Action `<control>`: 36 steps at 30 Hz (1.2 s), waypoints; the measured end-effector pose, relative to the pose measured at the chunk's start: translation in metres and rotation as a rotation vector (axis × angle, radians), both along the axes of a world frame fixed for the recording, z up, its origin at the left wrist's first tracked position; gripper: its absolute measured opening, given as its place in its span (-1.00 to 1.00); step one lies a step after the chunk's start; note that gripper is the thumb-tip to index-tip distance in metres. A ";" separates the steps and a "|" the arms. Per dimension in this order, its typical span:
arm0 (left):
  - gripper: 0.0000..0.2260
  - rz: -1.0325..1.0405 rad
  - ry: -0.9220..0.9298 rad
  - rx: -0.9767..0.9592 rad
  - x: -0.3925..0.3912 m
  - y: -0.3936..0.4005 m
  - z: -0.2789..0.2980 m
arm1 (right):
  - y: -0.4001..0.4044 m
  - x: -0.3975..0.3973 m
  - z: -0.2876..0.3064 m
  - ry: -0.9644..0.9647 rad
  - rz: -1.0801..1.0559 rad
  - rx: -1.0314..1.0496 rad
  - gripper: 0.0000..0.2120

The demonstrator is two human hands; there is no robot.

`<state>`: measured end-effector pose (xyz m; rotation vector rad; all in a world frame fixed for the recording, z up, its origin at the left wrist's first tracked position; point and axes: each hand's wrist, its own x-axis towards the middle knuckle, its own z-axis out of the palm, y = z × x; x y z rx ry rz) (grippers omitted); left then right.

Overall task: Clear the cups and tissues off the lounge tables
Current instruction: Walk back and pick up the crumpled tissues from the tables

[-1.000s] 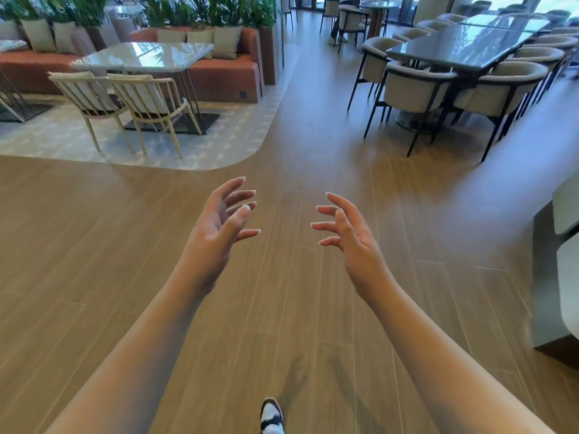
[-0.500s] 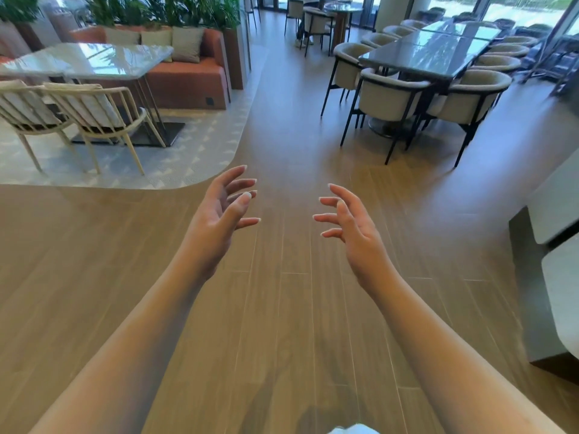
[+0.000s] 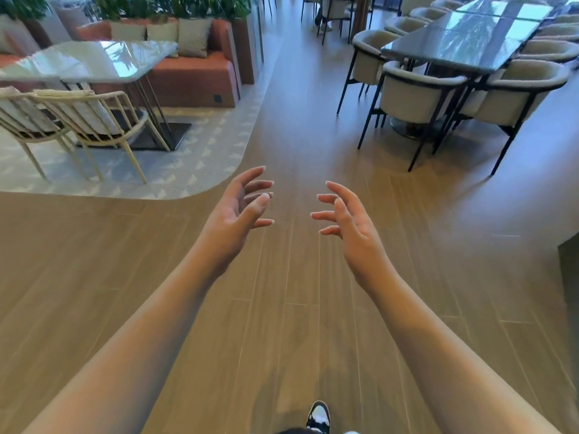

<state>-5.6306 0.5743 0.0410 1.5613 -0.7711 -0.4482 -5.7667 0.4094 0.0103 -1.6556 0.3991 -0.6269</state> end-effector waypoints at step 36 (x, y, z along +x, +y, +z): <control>-0.53 -0.130 0.029 -0.021 0.537 -0.410 -0.044 | -0.409 0.525 -0.033 0.073 -0.112 -0.008 -0.65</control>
